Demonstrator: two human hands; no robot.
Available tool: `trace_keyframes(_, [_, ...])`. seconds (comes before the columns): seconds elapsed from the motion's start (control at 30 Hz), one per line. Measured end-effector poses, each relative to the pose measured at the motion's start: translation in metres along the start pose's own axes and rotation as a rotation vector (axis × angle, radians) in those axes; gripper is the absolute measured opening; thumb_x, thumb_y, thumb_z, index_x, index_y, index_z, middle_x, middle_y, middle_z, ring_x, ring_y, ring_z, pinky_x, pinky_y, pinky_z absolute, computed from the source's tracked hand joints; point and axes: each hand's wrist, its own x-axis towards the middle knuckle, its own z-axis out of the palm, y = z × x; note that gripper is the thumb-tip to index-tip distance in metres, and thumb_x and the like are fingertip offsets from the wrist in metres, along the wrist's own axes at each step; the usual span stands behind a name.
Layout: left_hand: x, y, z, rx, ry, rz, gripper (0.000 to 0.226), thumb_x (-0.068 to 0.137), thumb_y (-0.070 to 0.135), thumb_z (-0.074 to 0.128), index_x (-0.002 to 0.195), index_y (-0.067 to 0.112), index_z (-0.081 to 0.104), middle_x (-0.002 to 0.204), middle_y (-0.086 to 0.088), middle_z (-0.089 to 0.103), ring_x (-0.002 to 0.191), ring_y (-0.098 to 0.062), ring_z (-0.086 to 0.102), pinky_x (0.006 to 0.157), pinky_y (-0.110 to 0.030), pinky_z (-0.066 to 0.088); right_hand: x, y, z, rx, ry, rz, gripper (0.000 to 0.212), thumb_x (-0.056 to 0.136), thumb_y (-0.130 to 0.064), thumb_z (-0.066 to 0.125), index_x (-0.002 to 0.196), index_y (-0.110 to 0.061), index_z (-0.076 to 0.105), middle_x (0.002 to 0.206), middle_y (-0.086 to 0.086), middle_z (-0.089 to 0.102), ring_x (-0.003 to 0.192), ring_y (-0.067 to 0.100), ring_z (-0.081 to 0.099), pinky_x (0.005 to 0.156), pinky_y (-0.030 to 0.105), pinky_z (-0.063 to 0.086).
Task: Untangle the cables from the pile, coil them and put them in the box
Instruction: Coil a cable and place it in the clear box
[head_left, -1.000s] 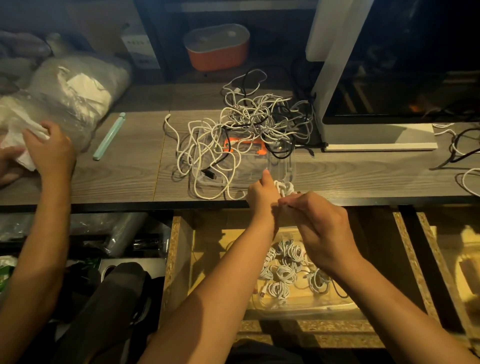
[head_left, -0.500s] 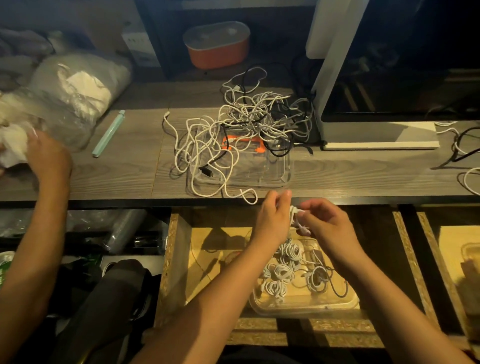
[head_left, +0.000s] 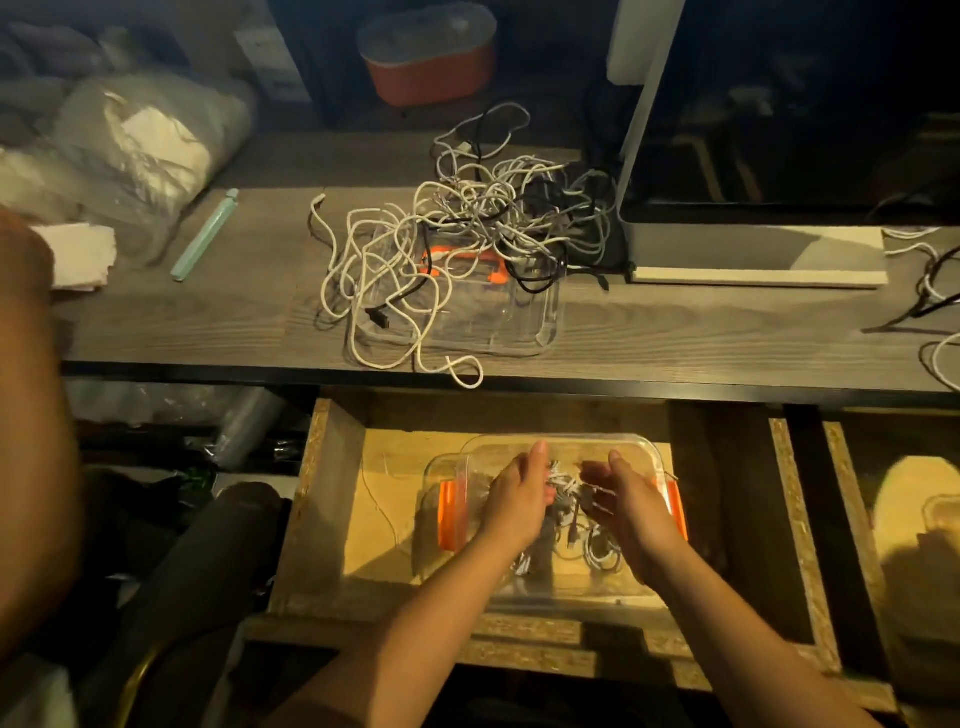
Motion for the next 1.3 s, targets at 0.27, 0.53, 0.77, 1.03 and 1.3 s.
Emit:
trace_keyframes(0.27, [0.010, -0.021, 0.010, -0.063, 0.033, -0.189, 0.092, 0.075, 0.087, 0.023, 0.130, 0.019, 0.051, 0.133, -0.007, 0.054, 0.120, -0.022, 0.052, 0.106, -0.046, 0.038, 0.001, 0.002, -0.010, 0.111, -0.092, 0.064, 0.053, 0.102, -0.045, 0.022, 0.119, -0.007, 0.055, 0.114, 0.005, 0.060, 0.103, 0.016, 0.056, 0.094, 0.034, 0.039])
trace_keyframes(0.53, [0.008, -0.018, 0.001, -0.037, 0.019, -0.153, 0.060, 0.094, 0.061, 0.029, 0.125, 0.017, 0.056, 0.127, -0.005, 0.058, 0.117, -0.022, 0.054, 0.106, -0.043, 0.039, 0.006, 0.000, -0.020, 0.143, -0.020, 0.006, 0.051, 0.103, -0.040, 0.022, 0.122, -0.006, 0.054, 0.122, 0.004, 0.059, 0.119, 0.020, 0.050, 0.102, 0.039, 0.037])
trace_keyframes(0.77, [0.017, -0.004, -0.008, 0.021, -0.042, 0.012, 0.020, 0.099, 0.034, 0.040, 0.095, 0.028, 0.058, 0.104, -0.002, 0.062, 0.103, -0.020, 0.058, 0.099, -0.045, 0.045, 0.005, -0.033, -0.039, -0.419, 0.110, -0.195, 0.023, 0.100, -0.015, 0.038, 0.092, -0.017, 0.059, 0.109, 0.013, 0.062, 0.082, 0.027, 0.063, 0.060, 0.035, 0.050])
trace_keyframes(1.03, [0.018, -0.005, -0.012, 0.149, -0.103, 0.035, 0.009, 0.093, 0.023, 0.053, 0.098, 0.022, 0.061, 0.112, -0.003, 0.063, 0.098, -0.021, 0.060, 0.087, -0.034, 0.049, -0.007, 0.006, -0.022, -1.839, -0.130, -0.075, 0.051, 0.101, -0.016, 0.033, 0.149, -0.009, 0.016, 0.132, 0.012, 0.052, 0.117, 0.023, 0.056, 0.092, 0.029, 0.047])
trace_keyframes(1.3, [0.015, 0.007, -0.027, 0.281, -0.104, 0.146, 0.016, 0.096, 0.016, 0.047, 0.108, 0.023, 0.056, 0.111, 0.008, 0.053, 0.057, -0.005, 0.047, 0.043, -0.012, 0.035, -0.013, 0.002, -0.019, -2.002, -0.007, -0.171, 0.031, 0.100, -0.017, 0.040, 0.129, -0.009, 0.045, 0.122, 0.007, 0.059, 0.107, 0.019, 0.062, 0.081, 0.025, 0.050])
